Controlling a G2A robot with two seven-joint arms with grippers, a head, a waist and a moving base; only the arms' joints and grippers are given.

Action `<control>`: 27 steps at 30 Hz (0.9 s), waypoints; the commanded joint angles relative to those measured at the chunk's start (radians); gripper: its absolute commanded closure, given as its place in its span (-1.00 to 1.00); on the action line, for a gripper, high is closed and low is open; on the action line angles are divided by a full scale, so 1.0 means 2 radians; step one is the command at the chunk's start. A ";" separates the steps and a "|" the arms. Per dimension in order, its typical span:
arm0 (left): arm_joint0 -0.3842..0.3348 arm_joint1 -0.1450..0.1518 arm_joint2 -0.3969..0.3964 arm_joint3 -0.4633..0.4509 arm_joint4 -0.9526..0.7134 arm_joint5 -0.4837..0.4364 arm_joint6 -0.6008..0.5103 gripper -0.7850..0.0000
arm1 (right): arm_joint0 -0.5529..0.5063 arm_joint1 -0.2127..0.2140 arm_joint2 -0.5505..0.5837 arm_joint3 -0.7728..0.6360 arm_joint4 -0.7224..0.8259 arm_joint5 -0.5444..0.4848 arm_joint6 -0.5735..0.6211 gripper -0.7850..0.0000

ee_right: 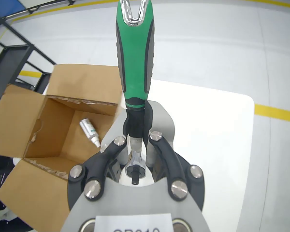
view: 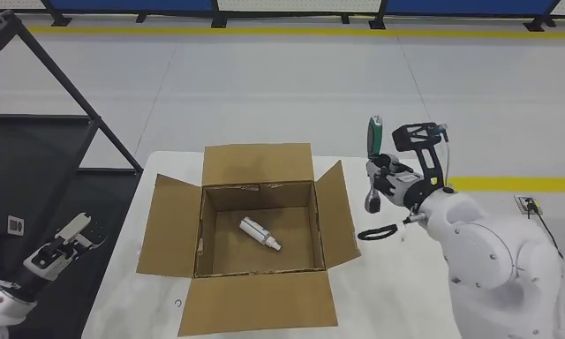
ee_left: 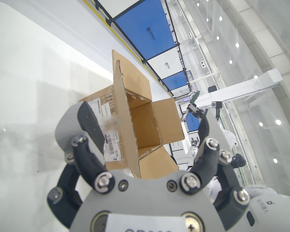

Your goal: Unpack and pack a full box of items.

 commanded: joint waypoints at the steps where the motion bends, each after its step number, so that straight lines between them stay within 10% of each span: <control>1: 0.000 0.000 0.000 0.000 0.000 0.000 0.000 -1.00 | 0.001 -0.001 -0.028 -0.007 0.002 -0.004 -0.006 1.00; 11: 0.000 0.000 0.000 0.000 0.000 0.000 0.000 -1.00 | 0.023 -0.013 -0.144 0.022 -0.028 0.008 -0.069 1.00; 27: 0.000 0.000 0.000 0.000 0.000 0.000 0.000 -1.00 | 0.024 -0.021 -0.155 0.001 -0.021 0.045 -0.115 1.00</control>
